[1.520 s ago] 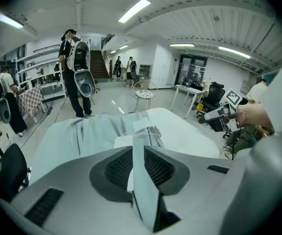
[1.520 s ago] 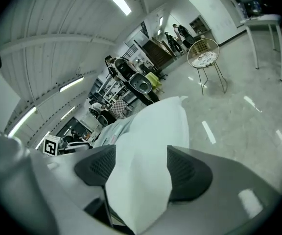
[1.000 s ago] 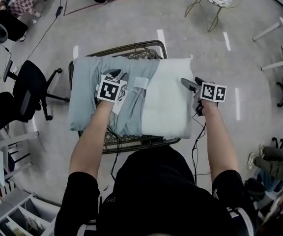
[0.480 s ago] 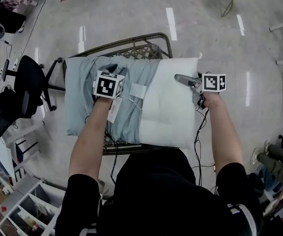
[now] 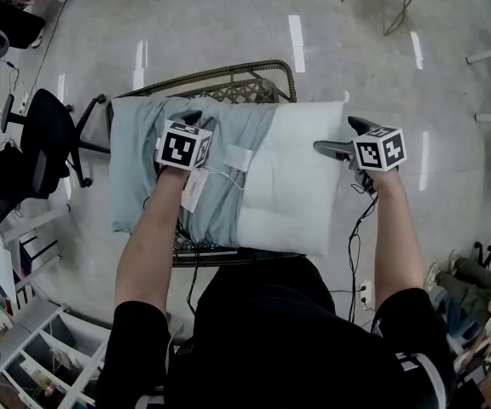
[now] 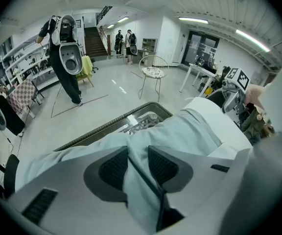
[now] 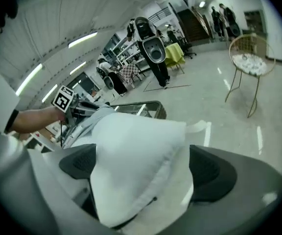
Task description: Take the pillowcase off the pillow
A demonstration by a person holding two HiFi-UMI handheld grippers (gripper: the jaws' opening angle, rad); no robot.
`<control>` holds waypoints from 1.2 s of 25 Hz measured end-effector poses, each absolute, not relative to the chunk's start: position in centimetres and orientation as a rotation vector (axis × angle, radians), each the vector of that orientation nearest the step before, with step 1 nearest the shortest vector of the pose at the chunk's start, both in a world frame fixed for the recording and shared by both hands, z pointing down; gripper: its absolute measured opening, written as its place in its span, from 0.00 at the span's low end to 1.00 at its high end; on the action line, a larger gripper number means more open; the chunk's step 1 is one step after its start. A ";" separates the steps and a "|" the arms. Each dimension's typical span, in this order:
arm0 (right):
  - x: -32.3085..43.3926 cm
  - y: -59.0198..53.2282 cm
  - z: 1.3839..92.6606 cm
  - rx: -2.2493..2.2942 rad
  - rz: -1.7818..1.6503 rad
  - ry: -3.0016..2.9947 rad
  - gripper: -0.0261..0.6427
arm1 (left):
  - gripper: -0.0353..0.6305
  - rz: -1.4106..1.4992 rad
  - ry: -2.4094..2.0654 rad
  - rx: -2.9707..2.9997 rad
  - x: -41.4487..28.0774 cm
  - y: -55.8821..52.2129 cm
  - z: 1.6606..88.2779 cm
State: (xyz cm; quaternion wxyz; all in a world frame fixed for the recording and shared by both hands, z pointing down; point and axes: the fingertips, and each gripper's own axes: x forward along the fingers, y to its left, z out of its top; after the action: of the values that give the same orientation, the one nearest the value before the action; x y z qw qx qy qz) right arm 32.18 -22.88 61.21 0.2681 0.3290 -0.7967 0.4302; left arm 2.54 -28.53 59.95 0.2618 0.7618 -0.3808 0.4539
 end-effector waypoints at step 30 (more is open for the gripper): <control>23.1 -17.9 58.8 -0.012 0.397 -1.945 0.31 | 0.06 1.415 -1.143 2.043 -5.9 -28.7 57.2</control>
State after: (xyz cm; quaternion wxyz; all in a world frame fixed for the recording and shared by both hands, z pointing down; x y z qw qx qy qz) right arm 23.11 -17.89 58.76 0.5465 -0.0052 -0.8206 0.1674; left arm -5.85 -28.72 57.17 0.2017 0.7316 -0.4092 0.5065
